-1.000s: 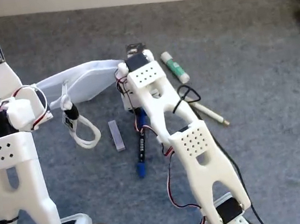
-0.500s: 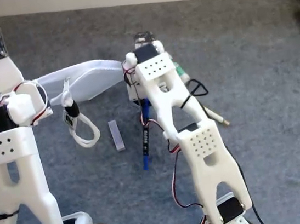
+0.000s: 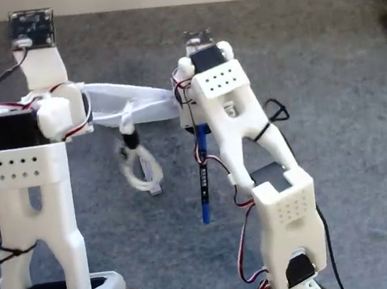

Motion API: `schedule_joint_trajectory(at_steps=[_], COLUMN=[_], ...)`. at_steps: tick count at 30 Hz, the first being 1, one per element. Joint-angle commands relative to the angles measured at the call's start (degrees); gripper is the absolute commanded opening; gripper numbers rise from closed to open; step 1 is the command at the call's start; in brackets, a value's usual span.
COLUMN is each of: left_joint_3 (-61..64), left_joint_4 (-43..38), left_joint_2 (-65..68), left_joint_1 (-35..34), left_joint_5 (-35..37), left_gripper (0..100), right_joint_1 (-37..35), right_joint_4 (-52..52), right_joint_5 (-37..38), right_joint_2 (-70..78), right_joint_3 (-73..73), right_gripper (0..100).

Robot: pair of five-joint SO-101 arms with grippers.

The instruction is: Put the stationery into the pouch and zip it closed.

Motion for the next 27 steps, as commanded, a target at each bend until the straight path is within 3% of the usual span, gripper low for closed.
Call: schedule_joint_trajectory(at_steps=[1,12,19,27], left_joint_3=[-9.63,-41.45,-41.63,-41.63], left_joint_4=[1.93,18.46,18.81,19.16], left_joint_2=[3.56,22.46,24.04,23.78], left_joint_1=[5.05,10.42,8.92,5.58], left_joint_5=[-0.53,-0.26,-0.26,-0.62], left_gripper=[1,1,1,1], right_joint_1=[0.84,5.23,5.23,5.14], right_joint_4=[0.84,0.84,0.75,0.75], right_joint_5=[1.23,1.23,7.65,8.09], right_joint_2=[-8.13,-18.86,-25.8,-31.25], right_joint_3=[0.4,2.68,2.59,2.15], right_gripper=[0.5,0.5,0.5,0.5])
